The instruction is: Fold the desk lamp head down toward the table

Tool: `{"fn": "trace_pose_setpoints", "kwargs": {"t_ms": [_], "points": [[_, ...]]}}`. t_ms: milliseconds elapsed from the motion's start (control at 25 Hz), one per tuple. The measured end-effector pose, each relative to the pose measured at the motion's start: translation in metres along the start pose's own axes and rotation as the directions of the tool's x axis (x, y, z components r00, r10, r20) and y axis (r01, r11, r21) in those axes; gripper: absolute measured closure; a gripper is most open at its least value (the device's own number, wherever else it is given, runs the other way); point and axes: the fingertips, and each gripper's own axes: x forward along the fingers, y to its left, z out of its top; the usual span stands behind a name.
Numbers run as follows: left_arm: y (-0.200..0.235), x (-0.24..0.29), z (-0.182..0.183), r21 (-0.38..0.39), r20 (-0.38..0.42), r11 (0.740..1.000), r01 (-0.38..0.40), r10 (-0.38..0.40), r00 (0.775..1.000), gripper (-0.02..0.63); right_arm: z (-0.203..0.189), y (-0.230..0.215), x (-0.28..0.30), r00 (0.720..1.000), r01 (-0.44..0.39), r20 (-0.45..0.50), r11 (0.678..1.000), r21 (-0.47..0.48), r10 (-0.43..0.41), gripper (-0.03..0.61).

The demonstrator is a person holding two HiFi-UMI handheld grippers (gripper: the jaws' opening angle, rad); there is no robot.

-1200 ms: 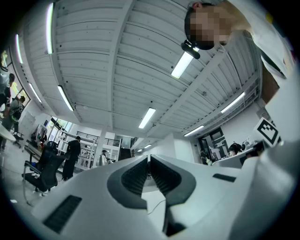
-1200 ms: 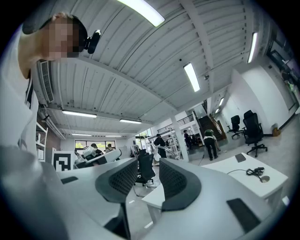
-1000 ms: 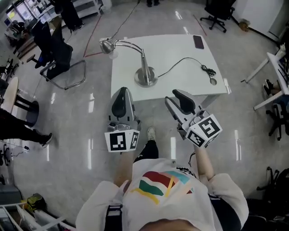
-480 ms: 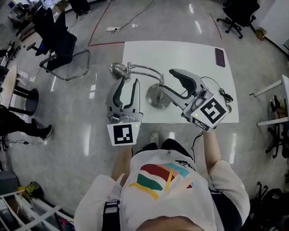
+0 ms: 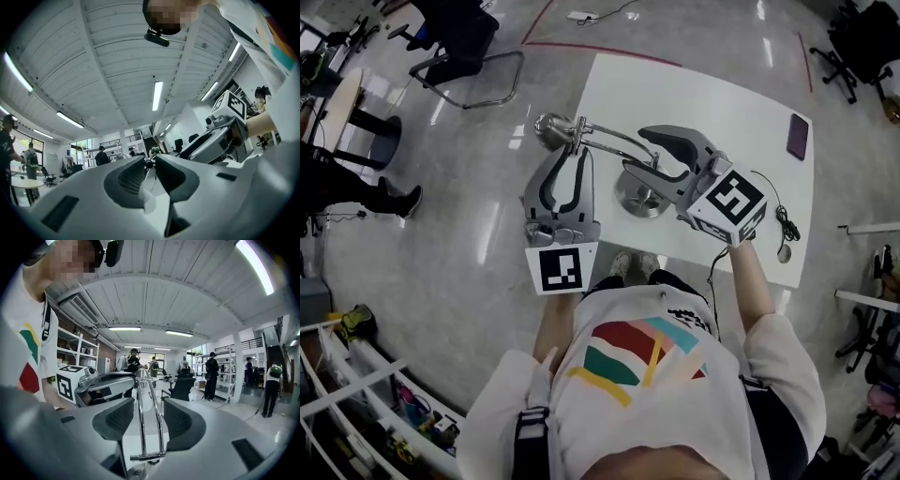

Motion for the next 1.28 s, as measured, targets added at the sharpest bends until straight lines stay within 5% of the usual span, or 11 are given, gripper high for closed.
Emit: {"fn": "trace_pose_setpoints", "kwargs": {"t_ms": [240, 400, 480, 560, 720, 1000, 1080, 1280], "points": [[0.001, 0.008, -0.005, 0.027, -0.026, 0.999, -0.041, 0.042, 0.999, 0.522, -0.004, -0.011, 0.013, 0.994, -0.098, -0.054, 0.994, 0.040, 0.100, 0.416], [-0.002, 0.009, -0.019, 0.237, -0.125, 0.970, 0.053, -0.024, 0.992, 0.526, -0.006, -0.013, 0.017, 0.989, -0.110, -0.091, 0.993, 0.033, 0.113, 0.419], [0.002, 0.007, -0.022, 0.263, -0.139, 0.963, 0.062, -0.025, 0.990, 0.526, -0.005, -0.011, 0.022, 0.987, -0.115, -0.111, 0.993, 0.026, 0.117, 0.420], [0.009, 0.005, -0.024, 0.235, -0.133, 0.971, 0.054, -0.022, 0.991, 0.528, -0.006, -0.008, 0.029, 0.983, -0.115, -0.143, 0.993, 0.015, 0.115, 0.422], [0.028, 0.004, -0.042, 0.007, -0.063, 1.000, -0.026, 0.026, 0.998, 0.529, -0.018, -0.006, 0.046, 0.963, -0.103, -0.254, 0.994, -0.040, 0.090, 0.422], [0.034, -0.002, -0.104, 0.024, -0.185, 0.999, 0.021, -0.016, 0.983, 0.529, -0.044, -0.004, 0.071, 0.890, -0.128, -0.446, 0.990, -0.056, 0.090, 0.422], [0.030, -0.004, -0.129, -0.019, -0.253, 0.999, 0.037, -0.040, 0.967, 0.529, -0.053, -0.003, 0.077, 0.857, -0.134, -0.511, 0.986, -0.095, 0.067, 0.422], [0.032, -0.009, -0.142, -0.112, -0.239, 0.993, 0.031, -0.058, 0.969, 0.529, -0.062, 0.001, 0.085, 0.798, -0.146, -0.600, 0.984, -0.101, 0.057, 0.423]]}}
